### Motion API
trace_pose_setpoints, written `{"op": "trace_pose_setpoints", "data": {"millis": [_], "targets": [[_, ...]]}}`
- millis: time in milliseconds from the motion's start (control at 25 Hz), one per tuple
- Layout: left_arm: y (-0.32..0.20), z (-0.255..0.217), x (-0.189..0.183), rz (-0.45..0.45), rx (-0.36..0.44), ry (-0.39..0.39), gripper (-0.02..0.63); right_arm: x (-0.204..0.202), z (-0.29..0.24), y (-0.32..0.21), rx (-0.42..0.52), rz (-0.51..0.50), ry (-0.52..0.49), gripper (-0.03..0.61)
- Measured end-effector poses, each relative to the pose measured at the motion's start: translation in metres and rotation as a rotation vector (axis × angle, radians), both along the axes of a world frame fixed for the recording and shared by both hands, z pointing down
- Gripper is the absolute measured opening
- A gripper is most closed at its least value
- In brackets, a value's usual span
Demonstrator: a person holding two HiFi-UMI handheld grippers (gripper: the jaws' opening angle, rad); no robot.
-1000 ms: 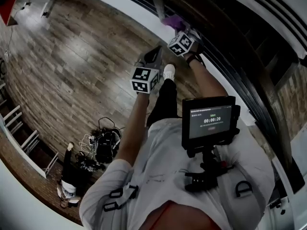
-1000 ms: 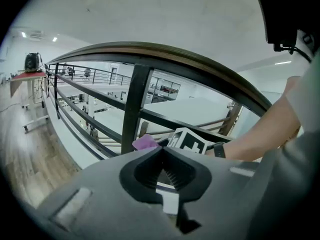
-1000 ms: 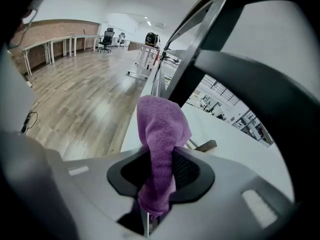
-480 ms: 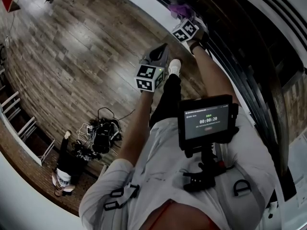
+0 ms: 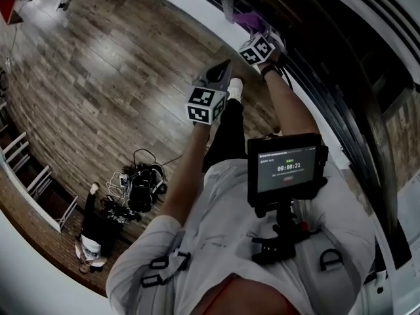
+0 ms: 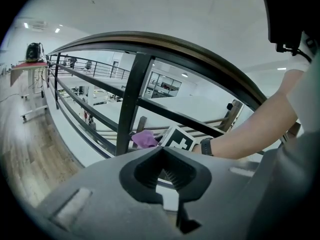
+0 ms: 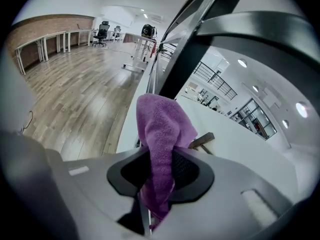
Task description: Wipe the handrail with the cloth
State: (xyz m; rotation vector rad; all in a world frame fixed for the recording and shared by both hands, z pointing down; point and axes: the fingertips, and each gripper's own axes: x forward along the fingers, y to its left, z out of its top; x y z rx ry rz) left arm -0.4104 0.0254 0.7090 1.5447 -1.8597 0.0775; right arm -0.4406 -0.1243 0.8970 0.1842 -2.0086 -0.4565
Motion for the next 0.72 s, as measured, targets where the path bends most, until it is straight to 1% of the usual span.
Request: {"op": "trace_pose_setpoints", "data": {"millis": [240, 320, 440, 520, 640, 720], "targets": [[-0.005, 0.0, 0.005, 0.044, -0.004, 0.009, -0.002, 0.025, 0.008, -0.003, -0.011, 0.062, 0.018, 0.1], [-0.009, -0.004, 0.026, 0.07, -0.006, 0.006, -0.002, 0.05, 0.003, -0.007, -0.018, 0.087, 0.012, 0.1], [-0.022, -0.01, 0.073, 0.116, -0.008, 0.001, -0.002, 0.097, -0.007, -0.014, -0.016, 0.108, -0.01, 0.1], [-0.031, -0.011, 0.097, 0.147, -0.01, 0.001, -0.002, 0.124, -0.009, -0.019, -0.021, 0.126, -0.017, 0.1], [-0.044, -0.012, 0.123, 0.199, -0.014, 0.003, -0.002, 0.153, -0.012, -0.024, -0.051, 0.18, -0.033, 0.1], [-0.049, -0.011, 0.131, 0.23, -0.018, 0.003, -0.002, 0.165, -0.013, -0.024, -0.059, 0.208, -0.037, 0.101]]}}
